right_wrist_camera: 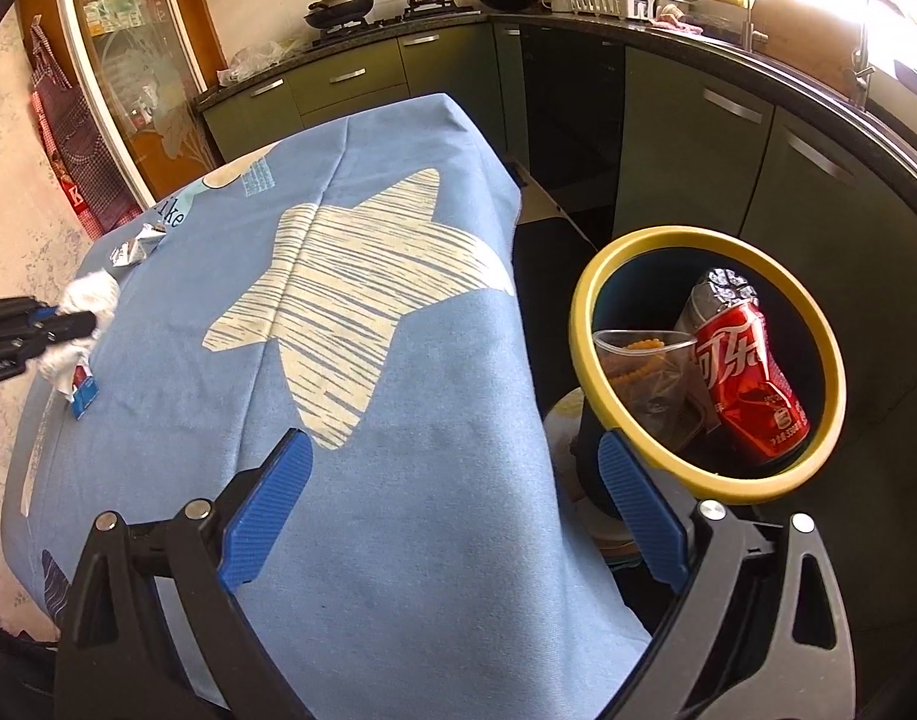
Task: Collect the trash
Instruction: 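Grasp the white tissue with the left gripper and lift it, then carry the tissue over the bin and open the left gripper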
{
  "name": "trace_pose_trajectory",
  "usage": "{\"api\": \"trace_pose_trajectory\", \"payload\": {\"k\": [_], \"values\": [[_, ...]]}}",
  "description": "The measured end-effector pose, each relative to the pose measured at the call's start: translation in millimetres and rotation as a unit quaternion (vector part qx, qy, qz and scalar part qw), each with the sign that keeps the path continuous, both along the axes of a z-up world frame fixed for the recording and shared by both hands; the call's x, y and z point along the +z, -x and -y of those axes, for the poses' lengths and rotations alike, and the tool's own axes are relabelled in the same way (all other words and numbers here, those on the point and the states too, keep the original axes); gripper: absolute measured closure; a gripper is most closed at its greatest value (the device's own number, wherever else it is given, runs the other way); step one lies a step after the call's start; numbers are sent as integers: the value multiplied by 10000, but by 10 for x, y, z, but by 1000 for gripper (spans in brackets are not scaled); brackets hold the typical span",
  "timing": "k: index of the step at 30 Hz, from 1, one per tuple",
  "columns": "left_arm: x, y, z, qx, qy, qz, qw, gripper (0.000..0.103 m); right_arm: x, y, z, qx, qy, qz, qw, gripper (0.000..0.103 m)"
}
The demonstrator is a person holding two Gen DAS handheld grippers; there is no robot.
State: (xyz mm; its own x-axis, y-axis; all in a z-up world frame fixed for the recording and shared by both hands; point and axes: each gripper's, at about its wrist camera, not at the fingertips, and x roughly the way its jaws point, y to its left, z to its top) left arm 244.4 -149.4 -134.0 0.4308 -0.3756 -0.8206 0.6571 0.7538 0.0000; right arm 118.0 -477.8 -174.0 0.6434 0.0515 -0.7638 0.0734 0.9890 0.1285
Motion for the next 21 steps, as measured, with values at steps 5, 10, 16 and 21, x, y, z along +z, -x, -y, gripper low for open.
{"api": "trace_pose_trajectory", "payload": {"k": [5,10,16,21], "values": [[351,105,178,-257,187,248,9992,84,10,61,124,-178,-1,57,9998,11],[556,190,600,-663,263,410,9966,84,56,188,374,-601,132,182,9979,11],[601,298,1342,-1360,330,337,9896,84,98,435,768,-1222,351,275,9915,11],[563,386,2025,-1897,370,172,9810,84,67,644,1078,-1662,420,270,9848,11]]}}
